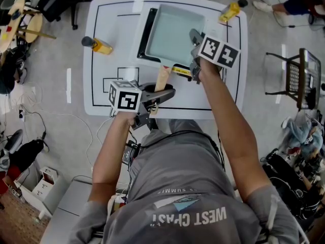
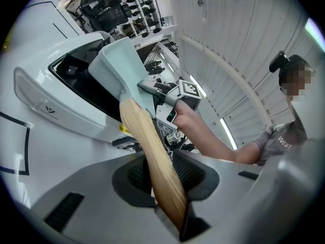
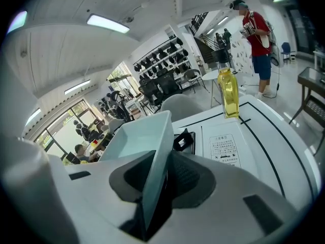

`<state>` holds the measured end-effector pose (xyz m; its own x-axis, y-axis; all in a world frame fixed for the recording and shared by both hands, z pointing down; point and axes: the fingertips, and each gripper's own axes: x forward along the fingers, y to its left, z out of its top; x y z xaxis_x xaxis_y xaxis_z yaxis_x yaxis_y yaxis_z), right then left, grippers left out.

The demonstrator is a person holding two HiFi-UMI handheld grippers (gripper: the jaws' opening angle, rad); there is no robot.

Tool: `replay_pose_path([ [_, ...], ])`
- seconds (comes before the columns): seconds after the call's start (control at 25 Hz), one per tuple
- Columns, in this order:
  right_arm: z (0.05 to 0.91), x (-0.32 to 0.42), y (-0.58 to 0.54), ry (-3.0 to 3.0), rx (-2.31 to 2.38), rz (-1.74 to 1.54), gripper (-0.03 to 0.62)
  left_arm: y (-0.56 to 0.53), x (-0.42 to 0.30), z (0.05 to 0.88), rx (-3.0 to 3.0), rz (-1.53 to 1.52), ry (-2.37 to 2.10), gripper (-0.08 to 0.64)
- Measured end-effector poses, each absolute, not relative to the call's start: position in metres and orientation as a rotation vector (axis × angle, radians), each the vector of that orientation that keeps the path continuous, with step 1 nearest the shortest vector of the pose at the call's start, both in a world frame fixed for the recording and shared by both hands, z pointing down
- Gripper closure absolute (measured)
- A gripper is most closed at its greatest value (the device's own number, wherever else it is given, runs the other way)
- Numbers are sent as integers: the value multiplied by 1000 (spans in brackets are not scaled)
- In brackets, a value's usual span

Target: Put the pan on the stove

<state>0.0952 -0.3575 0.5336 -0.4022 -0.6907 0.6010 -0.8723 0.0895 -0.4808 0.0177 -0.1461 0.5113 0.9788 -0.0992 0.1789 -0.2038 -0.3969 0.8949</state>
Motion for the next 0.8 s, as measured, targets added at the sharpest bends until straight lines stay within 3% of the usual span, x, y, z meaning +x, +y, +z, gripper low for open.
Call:
replay_pose_path([
  [0.8, 531, 90, -352, -2147, 1533, 1017, 474, -154, 18, 498, 1935, 4, -185, 453],
])
